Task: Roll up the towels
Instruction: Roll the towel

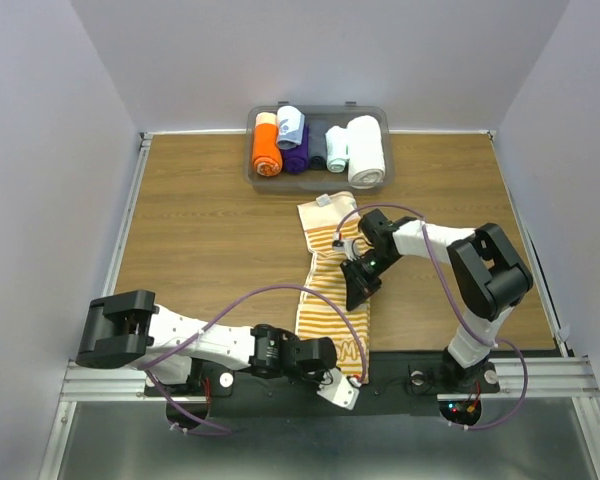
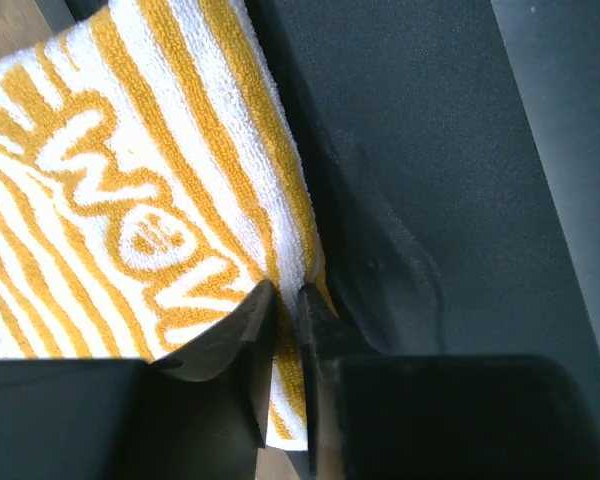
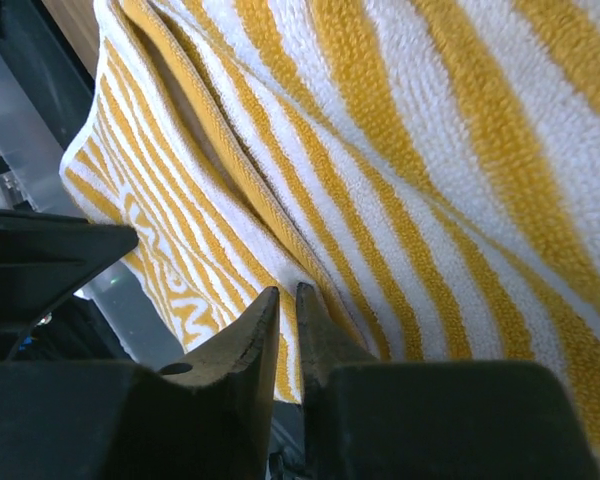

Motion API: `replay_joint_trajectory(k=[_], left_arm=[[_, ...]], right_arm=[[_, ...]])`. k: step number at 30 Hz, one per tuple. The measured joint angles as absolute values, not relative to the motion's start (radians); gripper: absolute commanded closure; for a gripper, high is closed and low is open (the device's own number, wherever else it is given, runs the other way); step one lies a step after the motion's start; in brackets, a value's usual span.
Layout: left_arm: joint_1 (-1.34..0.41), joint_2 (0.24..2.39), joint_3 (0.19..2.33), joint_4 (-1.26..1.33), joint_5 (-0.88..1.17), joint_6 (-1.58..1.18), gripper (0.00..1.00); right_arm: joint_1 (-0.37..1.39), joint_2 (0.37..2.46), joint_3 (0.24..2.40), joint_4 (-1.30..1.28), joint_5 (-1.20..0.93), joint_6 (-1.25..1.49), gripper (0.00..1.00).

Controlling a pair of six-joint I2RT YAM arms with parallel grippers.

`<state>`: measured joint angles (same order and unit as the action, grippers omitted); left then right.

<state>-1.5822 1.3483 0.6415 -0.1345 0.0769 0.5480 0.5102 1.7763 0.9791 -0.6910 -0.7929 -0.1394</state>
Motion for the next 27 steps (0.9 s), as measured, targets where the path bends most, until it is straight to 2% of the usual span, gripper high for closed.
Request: replay_joint_trajectory(k=[1,2,6,10,17,19,27], left_arm=[[-1.582,1.348,0.642,-0.136,0.079,0.552,0.99],[-1.582,1.348,0.642,-0.139,0.081,0.554,1.00],[-1.572,1.346,0.664,-0.191,0.138,0.572,1.00],[-1.522,1.313,0.690,-0.247,0.228,0.592,1.00],[-1.281,1.347,0.867,-0.395,0.440,0.671,1.00],[-1.207,1.389,0.936,-0.435,0.503,0.704,1.00],[-1.002,1.565,1.088,-0.571,0.694,0.777,1.00]], right_arm=[[0.510,1.776,0.984,-0.692,-0.789,-0.141,0.75],[0.510,1.776,0.989,-0.694,-0.788,-0.142,0.71],[0.477,1.757,1.031,-0.694,-0.782,-0.155,0.50],[0.385,1.703,1.102,-0.697,-0.782,-0.164,0.35],[0.266,1.592,1.187,-0.710,-0.780,-0.192,0.27],[0.257,1.564,1.194,-0.727,-0.779,-0.209,0.21],[0.222,1.449,1.194,-0.812,-0.759,-0.277,0.23]])
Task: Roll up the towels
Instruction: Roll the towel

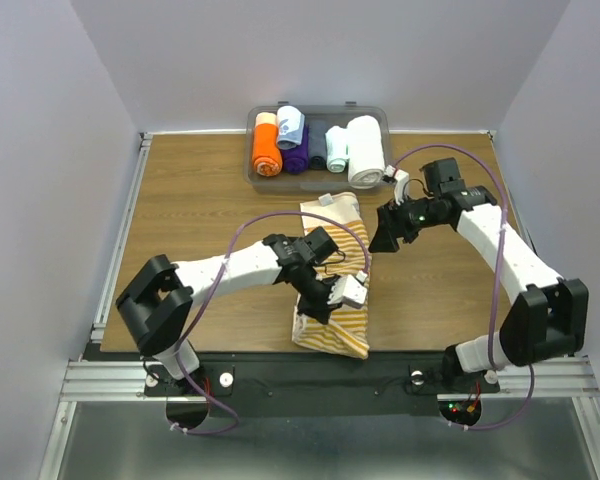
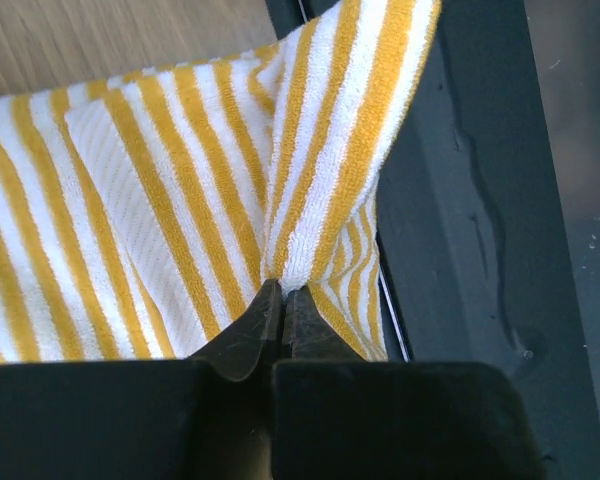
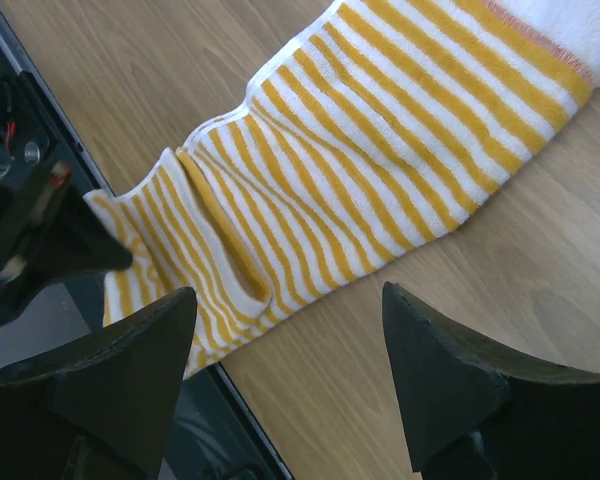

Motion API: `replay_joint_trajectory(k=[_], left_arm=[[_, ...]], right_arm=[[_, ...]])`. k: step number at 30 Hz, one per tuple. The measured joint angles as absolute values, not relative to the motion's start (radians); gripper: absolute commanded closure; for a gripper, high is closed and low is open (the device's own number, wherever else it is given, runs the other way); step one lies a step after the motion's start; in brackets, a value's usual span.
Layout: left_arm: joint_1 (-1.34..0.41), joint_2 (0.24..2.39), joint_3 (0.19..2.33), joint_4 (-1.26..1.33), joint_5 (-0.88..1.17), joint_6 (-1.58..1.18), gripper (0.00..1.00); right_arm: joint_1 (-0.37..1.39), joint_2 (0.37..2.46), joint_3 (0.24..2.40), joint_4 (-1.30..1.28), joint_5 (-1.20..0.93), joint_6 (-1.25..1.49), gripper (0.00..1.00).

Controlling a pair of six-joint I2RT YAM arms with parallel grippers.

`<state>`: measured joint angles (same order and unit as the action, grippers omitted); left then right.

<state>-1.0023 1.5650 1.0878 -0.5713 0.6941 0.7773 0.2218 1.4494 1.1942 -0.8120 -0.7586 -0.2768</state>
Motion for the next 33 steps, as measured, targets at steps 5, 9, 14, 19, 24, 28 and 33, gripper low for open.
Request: replay_joint_trajectory(k=[5,9,14,19,24,28,33], left_arm=[[-0.902,1.705,1.154,-0.620,0.785,0.784,1.00],[-0.838,1.792,1.199,-0.636,0.828,0.776,1.00],[-0.784,1.895,1.260,-0.653,0.881,0.756,1.00],[-0.749,2.000,1.302,-0.672,0.940,0.726,1.00],[-0.710,2.049,1.323,-0.681,1.008,0.667,1.00],[-0.684,2.077,1.323,-0.673,1.053,0.610,1.00],[-0.669,2.090,1.319,-0.643,1.076,0.536,1.00]], right_arm=[[0.215,1.322,1.194,-0.869,-0.768,-0.350,0.36],[0.218,1.262,1.194,-0.933,-0.788,-0.442,0.41],[0.297,1.248,1.194,-0.973,-0.748,-0.521,0.43],[0.514,1.216,1.169,-0.959,-0.668,-0.549,0.36],[0.685,1.216,1.113,-0.901,-0.576,-0.549,0.28],[0.813,1.245,1.032,-0.797,-0.470,-0.524,0.15],[0.858,1.250,0.934,-0.699,-0.382,-0.465,0.03]])
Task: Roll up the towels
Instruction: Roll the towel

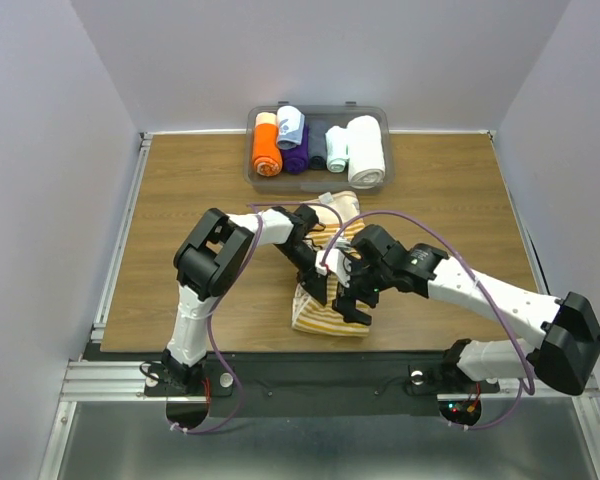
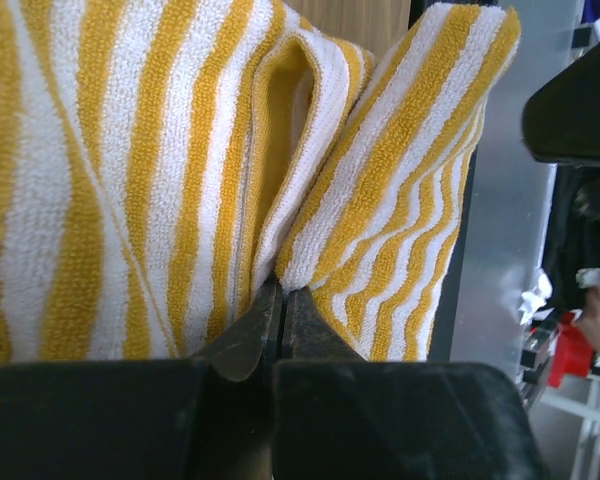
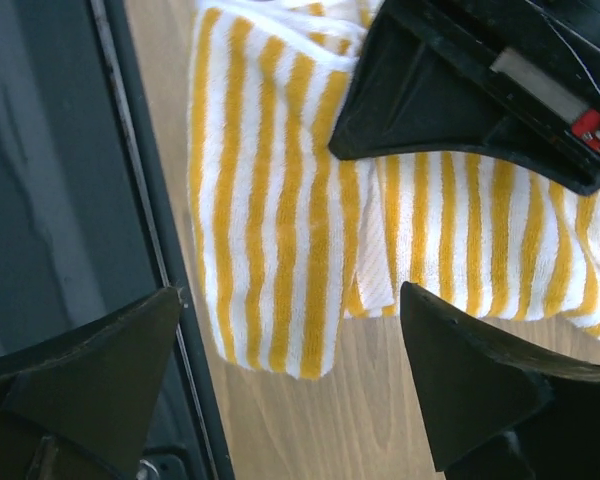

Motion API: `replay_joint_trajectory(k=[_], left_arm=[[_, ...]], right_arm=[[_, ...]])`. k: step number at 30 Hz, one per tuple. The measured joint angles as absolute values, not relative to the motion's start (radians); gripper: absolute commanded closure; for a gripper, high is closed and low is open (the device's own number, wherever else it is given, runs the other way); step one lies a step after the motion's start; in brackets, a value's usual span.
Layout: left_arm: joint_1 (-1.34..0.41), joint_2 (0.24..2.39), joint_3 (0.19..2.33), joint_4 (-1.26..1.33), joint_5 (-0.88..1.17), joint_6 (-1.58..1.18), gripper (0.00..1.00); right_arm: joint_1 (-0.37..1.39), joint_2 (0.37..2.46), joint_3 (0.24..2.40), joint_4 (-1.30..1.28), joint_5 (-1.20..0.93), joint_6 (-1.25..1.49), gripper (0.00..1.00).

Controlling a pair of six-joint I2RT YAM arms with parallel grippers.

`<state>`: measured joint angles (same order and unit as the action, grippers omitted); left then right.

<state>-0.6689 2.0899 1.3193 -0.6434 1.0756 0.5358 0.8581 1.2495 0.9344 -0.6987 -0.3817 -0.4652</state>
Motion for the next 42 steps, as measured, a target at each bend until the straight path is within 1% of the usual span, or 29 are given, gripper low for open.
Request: replay_joint_trajectory(k=[4,12,15,17,18,19,20,21,22,23,25,26,28,29,31,32,35,38,40,42], left_arm=[[-0.659,2.099,1.317,-0.625,1.092,0.490,1.00],[-0.645,2.106,1.309,-0.606,1.109,0.451,1.00],[-0.636,2.112,1.308,-0.607,1.119,0.451,0.99],[-0.630,2.114,1.307,-0.606,1.125,0.451,0.98],[-0.628,2.114,1.306,-0.605,1.126,0.451,0.97],[-0.627,2.114,1.305,-0.603,1.127,0.451,0.96],[-0.626,2.114,1.303,-0.602,1.129,0.451,0.94],[-0.625,2.114,1.302,-0.602,1.131,0.451,0.93],[-0.624,2.114,1.302,-0.601,1.131,0.451,0.91],[-0.624,2.114,1.302,-0.601,1.131,0.452,0.86],[-0.620,2.112,1.302,-0.602,1.130,0.452,0.81],[-0.617,2.109,1.302,-0.602,1.129,0.451,0.75],[-0.608,2.090,1.296,-0.598,1.121,0.447,0.71],[-0.602,2.074,1.290,-0.595,1.113,0.446,0.66],[-0.577,2.026,1.285,-0.591,1.095,0.446,0.64],[-0.558,1.993,1.285,-0.588,1.086,0.444,0.61],[-0.504,1.880,1.285,-0.582,1.071,0.441,0.55],[-0.442,1.759,1.284,-0.572,1.052,0.434,0.52],[-0.395,1.692,1.269,-0.552,1.035,0.413,0.48],[-0.344,1.620,1.233,-0.513,1.011,0.381,0.40]], right_arm=[[0.875,1.247,0.888,-0.614,-0.332,-0.411,0.03],[1.079,1.275,0.746,-0.466,-0.121,-0.391,0.03],[1.118,1.275,0.689,-0.405,-0.040,-0.388,0.03],[1.152,1.279,0.643,-0.358,0.030,-0.390,0.05],[1.162,1.282,0.632,-0.344,0.054,-0.391,0.10],[1.169,1.289,0.630,-0.329,0.075,-0.394,0.29],[1.175,1.297,0.629,-0.316,0.091,-0.397,0.42],[1.178,1.304,0.629,-0.303,0.099,-0.399,0.52],[1.178,1.310,0.628,-0.292,0.106,-0.400,0.70],[1.178,1.312,0.626,-0.279,0.108,-0.402,0.78],[1.176,1.308,0.626,-0.268,0.101,-0.395,0.93],[1.176,1.304,0.626,-0.266,0.093,-0.396,0.95],[1.172,1.302,0.627,-0.261,0.063,-0.394,0.97],[1.170,1.302,0.627,-0.262,0.035,-0.395,0.98],[1.170,1.302,0.630,-0.277,-0.029,-0.393,0.99],[1.169,1.302,0.634,-0.287,-0.059,-0.393,0.99],[1.150,1.305,0.663,-0.336,-0.194,-0.392,0.99],[1.113,1.328,0.693,-0.371,-0.291,-0.392,0.99],[1.067,1.364,0.724,-0.398,-0.369,-0.390,0.99],[1.020,1.402,0.757,-0.421,-0.432,-0.388,0.99]])
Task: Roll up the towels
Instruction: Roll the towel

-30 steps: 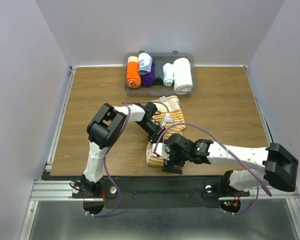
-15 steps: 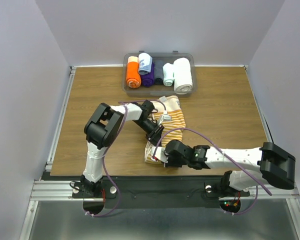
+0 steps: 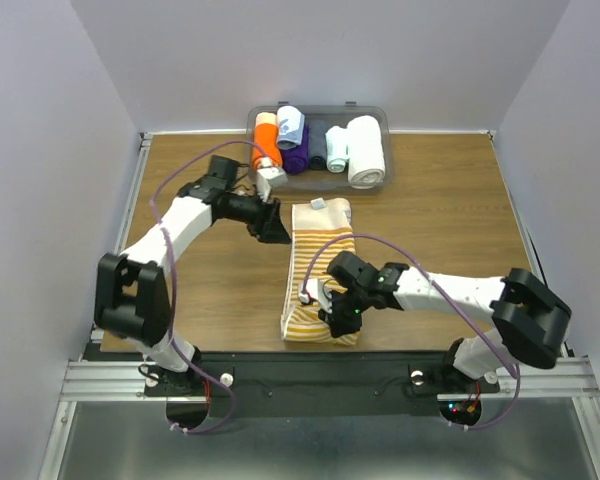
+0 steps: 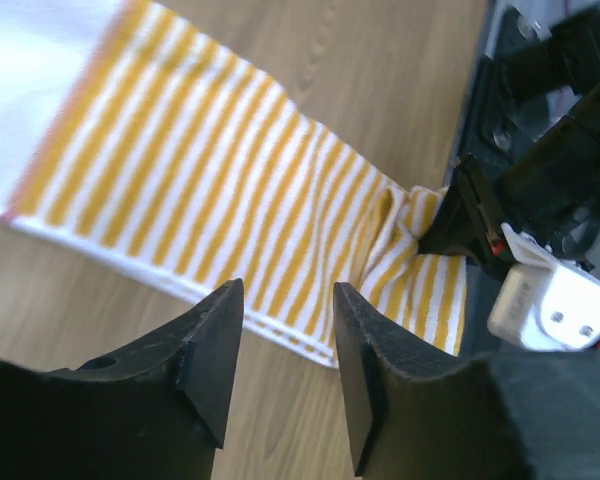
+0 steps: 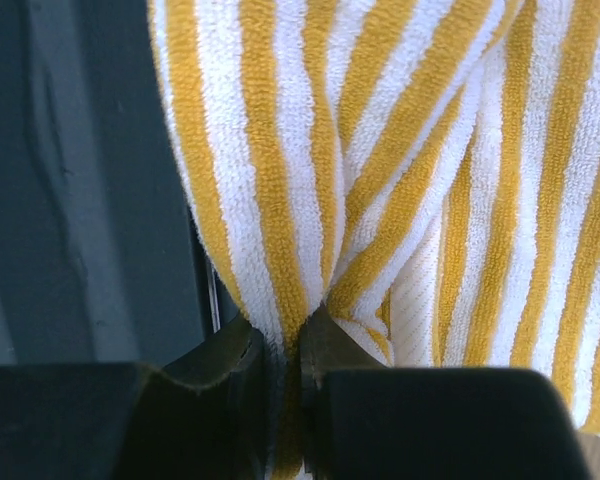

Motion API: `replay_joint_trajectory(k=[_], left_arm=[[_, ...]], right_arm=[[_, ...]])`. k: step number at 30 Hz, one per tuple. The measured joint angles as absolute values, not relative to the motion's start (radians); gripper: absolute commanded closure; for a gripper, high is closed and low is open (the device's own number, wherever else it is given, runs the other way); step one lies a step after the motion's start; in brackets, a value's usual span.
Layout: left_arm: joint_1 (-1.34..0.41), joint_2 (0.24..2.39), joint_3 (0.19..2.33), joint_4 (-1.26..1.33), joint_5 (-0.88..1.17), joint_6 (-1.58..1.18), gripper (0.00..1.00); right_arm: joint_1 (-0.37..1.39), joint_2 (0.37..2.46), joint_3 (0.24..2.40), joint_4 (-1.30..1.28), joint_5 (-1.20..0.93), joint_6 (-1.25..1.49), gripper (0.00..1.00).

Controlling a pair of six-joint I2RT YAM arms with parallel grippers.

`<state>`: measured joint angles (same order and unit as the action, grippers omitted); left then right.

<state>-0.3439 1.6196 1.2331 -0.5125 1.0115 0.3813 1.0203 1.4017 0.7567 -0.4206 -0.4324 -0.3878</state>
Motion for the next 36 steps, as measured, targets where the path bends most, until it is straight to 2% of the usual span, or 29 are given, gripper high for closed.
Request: replay_joint_trajectory(k=[6,13,16,20,24,30,33,36], left_arm=[[-0.171,1.369,1.137,-0.399,0.878,0.310,0.30],[-0.195,1.022,1.058,-0.374,0.758,0.460,0.26],[-0.284,0.918,0.979,-0.426,0.686,0.638,0.24],[-0.564,0.781,0.769,-0.521,0.560,0.837,0.21],[-0.798,0.727,0.644,-0.565,0.464,0.915,0.16],[-1.050,0.781,0.598,-0.481,0.344,0.926,0.08],[-1.147,0.850,0.598,-0.411,0.287,0.908,0.07],[-1.209,0.907,0.593,-0.346,0.228,0.892,0.02]], right_arm=[[0.889,1.580,0.887,-0.492,-0.654,-0.371,0.99],[0.769,1.735,0.969,-0.552,-0.904,-0.346,0.99],[0.733,1.800,0.998,-0.585,-0.995,-0.344,0.99],[0.714,1.863,1.026,-0.621,-1.066,-0.345,0.98],[0.700,1.923,1.054,-0.656,-1.122,-0.345,0.98],[0.681,1.990,1.087,-0.709,-1.175,-0.345,0.98],[0.673,2.006,1.093,-0.728,-1.187,-0.351,0.98],[0.669,2.012,1.101,-0.746,-1.190,-0.360,0.97]])
